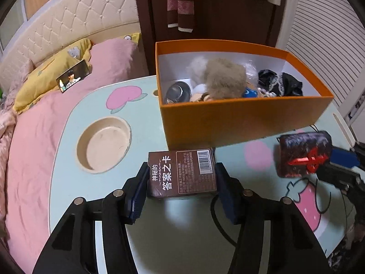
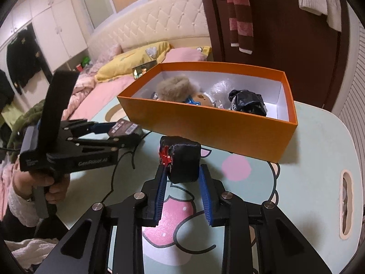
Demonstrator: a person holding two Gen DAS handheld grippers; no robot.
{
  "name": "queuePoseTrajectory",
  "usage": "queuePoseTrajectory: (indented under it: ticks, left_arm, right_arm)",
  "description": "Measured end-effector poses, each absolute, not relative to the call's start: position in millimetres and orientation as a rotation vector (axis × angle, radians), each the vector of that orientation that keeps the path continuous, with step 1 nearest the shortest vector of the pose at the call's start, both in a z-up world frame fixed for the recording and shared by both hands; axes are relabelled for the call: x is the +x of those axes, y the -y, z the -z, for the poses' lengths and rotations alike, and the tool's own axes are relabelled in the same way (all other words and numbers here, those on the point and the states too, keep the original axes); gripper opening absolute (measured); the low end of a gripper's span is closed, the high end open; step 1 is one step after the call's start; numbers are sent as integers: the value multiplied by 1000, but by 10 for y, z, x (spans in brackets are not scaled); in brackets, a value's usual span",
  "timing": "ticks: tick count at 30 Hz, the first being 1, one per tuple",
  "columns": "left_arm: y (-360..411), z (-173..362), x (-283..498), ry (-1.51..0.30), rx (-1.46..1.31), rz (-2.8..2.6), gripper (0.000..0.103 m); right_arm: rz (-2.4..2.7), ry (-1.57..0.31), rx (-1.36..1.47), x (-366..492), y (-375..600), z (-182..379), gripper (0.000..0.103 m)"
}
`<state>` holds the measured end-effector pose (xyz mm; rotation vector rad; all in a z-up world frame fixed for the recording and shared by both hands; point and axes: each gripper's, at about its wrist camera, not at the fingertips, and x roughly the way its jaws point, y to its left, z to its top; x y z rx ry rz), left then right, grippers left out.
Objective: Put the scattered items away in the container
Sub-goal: 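Carry the black pouch and card box into the orange box and release them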
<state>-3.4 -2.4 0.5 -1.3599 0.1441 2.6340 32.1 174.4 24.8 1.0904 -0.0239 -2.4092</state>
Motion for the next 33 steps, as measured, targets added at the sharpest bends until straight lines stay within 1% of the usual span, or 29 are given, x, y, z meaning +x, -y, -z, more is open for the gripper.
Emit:
queuePoseTrajectory:
  ticks: [9,16,24,29,33]
  left_arm:
    - [167,-295,298,-16,-1248,-2678,56]
    - [180,-444,366,9,-1190,-2683,56]
    - [122,-701,266,-11,-1096,-2696,56]
    - [10,-918,91,-42,-1013,-2703,56]
    - [-65,-997,-132,-16,-981,-2704,56]
  right_arm:
    - [2417,32,1034,378,-1734,-390,26]
    - [2428,32,985,401,-1743,-542,26]
    - [2457,26,898,339,-1738,-812,26]
    - [2498,25,813,168,-1773,-1074,26]
    - [2514,10,762,-62,-1769,-1216,26]
